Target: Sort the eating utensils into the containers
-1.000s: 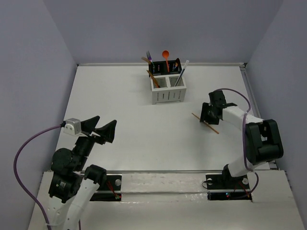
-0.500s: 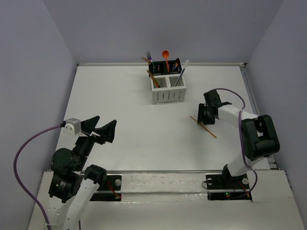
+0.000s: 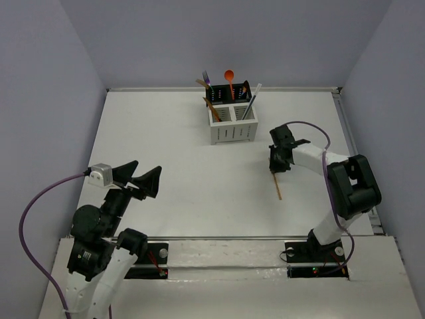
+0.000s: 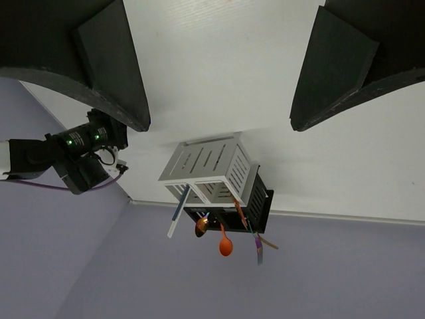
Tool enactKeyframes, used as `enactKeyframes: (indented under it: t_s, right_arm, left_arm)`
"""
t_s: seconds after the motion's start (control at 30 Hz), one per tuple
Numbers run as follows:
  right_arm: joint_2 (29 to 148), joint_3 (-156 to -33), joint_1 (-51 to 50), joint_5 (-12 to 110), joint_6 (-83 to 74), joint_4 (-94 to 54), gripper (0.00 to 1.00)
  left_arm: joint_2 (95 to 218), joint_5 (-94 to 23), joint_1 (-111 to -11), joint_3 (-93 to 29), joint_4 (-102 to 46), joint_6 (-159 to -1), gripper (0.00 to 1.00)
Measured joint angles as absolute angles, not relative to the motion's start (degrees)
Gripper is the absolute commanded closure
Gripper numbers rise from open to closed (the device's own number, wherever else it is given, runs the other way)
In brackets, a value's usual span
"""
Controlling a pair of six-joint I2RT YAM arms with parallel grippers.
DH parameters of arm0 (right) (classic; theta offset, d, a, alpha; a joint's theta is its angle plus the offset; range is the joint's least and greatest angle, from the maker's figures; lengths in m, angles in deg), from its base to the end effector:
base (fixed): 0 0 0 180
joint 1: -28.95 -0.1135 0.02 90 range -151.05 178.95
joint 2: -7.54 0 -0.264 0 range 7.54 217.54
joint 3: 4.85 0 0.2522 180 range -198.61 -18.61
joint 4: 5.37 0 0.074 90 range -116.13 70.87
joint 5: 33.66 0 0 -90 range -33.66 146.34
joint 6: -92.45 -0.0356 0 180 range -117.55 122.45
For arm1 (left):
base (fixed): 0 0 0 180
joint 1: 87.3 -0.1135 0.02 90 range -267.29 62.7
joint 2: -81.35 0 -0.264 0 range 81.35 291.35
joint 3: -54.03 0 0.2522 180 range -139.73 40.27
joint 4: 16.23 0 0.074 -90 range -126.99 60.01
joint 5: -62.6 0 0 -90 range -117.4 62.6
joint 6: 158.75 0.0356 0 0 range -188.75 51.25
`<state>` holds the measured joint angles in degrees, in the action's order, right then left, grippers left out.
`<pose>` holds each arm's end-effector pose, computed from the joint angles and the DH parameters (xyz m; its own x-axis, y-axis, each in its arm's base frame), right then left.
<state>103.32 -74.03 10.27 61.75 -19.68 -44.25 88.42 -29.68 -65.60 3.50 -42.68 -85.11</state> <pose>0.3019 0.0985 0.1637 -0.9045 0.0901 -0.4168 0.0637 0.9950 0.0769 0.0421 -0.0183 0.3515 0.1468 -0.3613 -0.9208 0.4650 0.8468 -0.2582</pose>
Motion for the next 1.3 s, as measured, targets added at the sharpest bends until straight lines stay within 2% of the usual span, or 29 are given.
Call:
enactKeyframes:
  t_s: [0.17,0.5,0.97,1.1,1.3]
  right_arm:
    - [103.7,-74.4,9.5,62.1,-20.0,-44.3,0.93]
    - [100.6,-71.4,9.2,61.3,-20.4,-43.5,0.93]
    - [82.1,-67.6,8.6,57.6,-20.5,-38.5,0.93]
    - [80.8,-70.7,8.6,55.5,-20.5,-34.3,0.93]
    - [86.8,-81.7,8.6,54.3,-20.7,-25.8,0.93]
  left_arm:
    - [88.6,-29.7,-65.6,3.5,-42.7,-85.1,0.01]
    - [88.8,-29.7,-65.6,3.5,-42.7,-85.1,0.01]
    - [90.2,-29.7,-66.0,3.5,-42.7,-85.1,0.01]
    - [90.8,-29.8,-66.0,3.5,-42.7,-85.1,0.01]
    - [91.9,-29.9,-66.4,3.5,-42.7,-85.1,0.01]
